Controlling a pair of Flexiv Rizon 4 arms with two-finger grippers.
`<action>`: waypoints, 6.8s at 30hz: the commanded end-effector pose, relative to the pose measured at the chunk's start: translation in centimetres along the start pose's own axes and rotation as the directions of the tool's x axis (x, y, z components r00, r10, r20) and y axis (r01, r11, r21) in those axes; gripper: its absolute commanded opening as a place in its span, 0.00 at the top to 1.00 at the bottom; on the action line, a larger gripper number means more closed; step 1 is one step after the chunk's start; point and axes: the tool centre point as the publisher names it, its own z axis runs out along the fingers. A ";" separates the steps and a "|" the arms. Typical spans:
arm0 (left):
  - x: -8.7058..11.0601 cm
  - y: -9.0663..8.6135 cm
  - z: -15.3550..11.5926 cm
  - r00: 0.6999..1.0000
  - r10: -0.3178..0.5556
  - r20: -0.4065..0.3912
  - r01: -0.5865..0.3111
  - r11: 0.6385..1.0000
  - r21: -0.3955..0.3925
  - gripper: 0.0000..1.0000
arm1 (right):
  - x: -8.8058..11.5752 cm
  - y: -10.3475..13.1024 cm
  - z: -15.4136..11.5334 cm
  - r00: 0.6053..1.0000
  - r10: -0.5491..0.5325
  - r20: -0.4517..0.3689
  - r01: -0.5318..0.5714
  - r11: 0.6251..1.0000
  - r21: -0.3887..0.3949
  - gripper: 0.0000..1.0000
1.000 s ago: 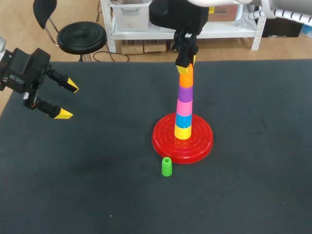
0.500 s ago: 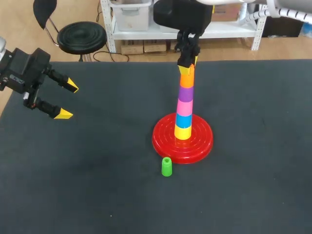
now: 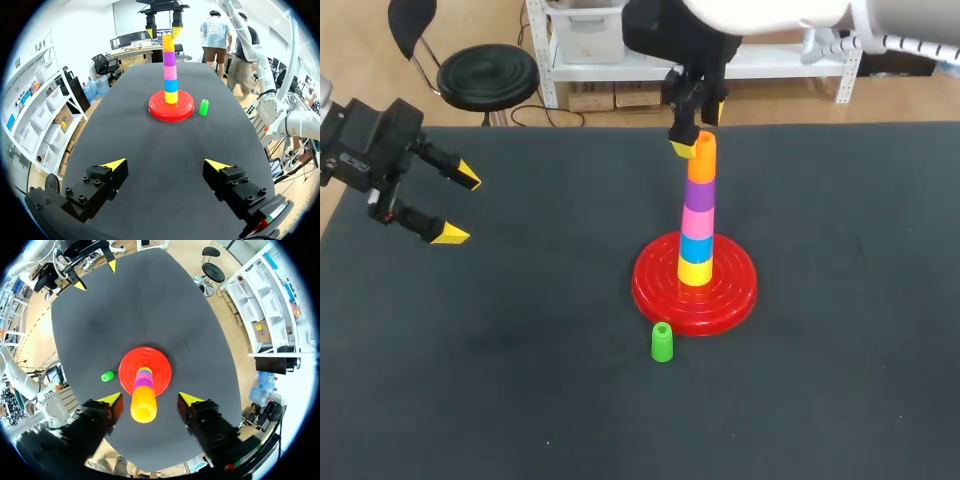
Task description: Pick up and stack the cylinders on the red base in this order: pink,purple,orange,green
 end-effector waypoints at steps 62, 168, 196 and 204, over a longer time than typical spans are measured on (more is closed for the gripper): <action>0.0 -0.1 0.0 1.000 0.001 0.001 -0.001 1.000 -0.001 0.00 | 1.1 11.9 13.0 0.808 -0.588 0.034 0.586 0.797 -0.144 0.00; 0.0 -0.1 0.0 1.000 0.001 0.001 -0.001 1.000 -0.001 0.00 | 0.7 12.5 18.0 0.708 -0.705 0.043 0.703 0.698 -0.132 1.00; 0.0 -0.1 0.0 1.000 0.001 0.001 -0.001 1.000 -0.001 0.00 | -4.2 3.7 -4.3 0.841 -0.540 0.009 0.535 0.836 0.121 1.00; 0.0 -0.1 0.0 1.000 0.001 0.001 -0.001 1.000 -0.001 0.00 | -3.8 1.2 -7.6 0.930 -0.368 0.029 0.365 0.928 0.075 1.00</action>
